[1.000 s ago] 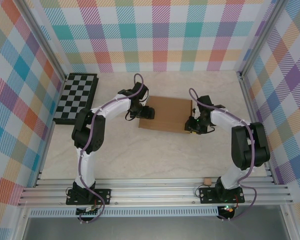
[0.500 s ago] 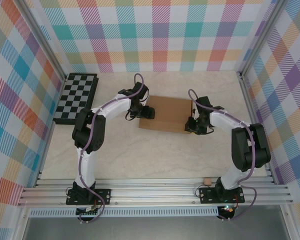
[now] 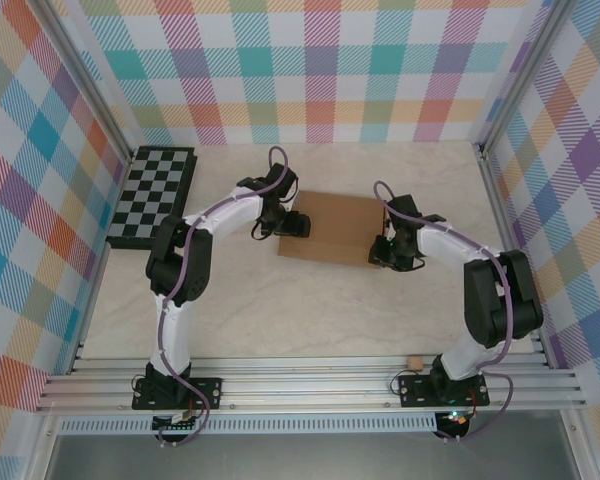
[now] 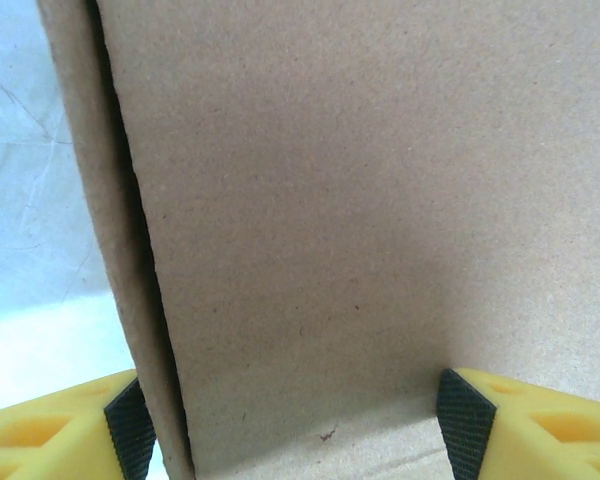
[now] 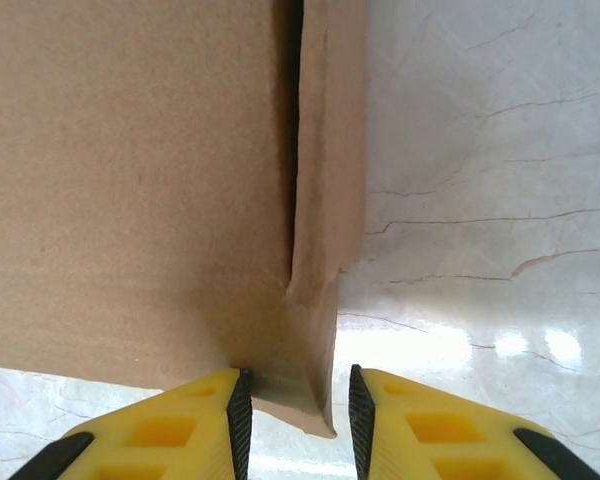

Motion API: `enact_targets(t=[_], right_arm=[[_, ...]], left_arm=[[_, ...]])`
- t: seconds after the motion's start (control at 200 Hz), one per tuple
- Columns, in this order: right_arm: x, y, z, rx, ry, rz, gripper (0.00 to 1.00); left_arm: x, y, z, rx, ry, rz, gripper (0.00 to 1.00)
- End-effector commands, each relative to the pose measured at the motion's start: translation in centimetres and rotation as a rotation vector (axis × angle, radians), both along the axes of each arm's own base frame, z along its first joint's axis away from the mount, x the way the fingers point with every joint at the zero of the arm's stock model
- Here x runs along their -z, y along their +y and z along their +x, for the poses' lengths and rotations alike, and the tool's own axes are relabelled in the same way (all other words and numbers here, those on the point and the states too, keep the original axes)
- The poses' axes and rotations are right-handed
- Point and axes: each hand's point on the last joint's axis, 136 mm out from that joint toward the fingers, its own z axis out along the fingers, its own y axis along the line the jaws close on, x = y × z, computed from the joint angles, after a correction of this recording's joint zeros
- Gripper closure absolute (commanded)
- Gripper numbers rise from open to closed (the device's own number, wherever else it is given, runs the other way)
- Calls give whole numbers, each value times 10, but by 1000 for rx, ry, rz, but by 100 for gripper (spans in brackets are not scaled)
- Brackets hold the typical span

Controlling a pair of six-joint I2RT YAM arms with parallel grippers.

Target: Fold the paper box

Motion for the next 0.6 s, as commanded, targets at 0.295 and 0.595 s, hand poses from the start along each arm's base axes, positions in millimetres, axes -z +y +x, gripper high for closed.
enact_targets(t=[0.295,0.595], right_arm=[[-11,-7,-24,-91,-24,-27,64],[-42,14,-8,-78,-94,102,62]], left_arm=[[43,29,-11,-29,104,132,25],[40,29,-12,-30,98,130,25]])
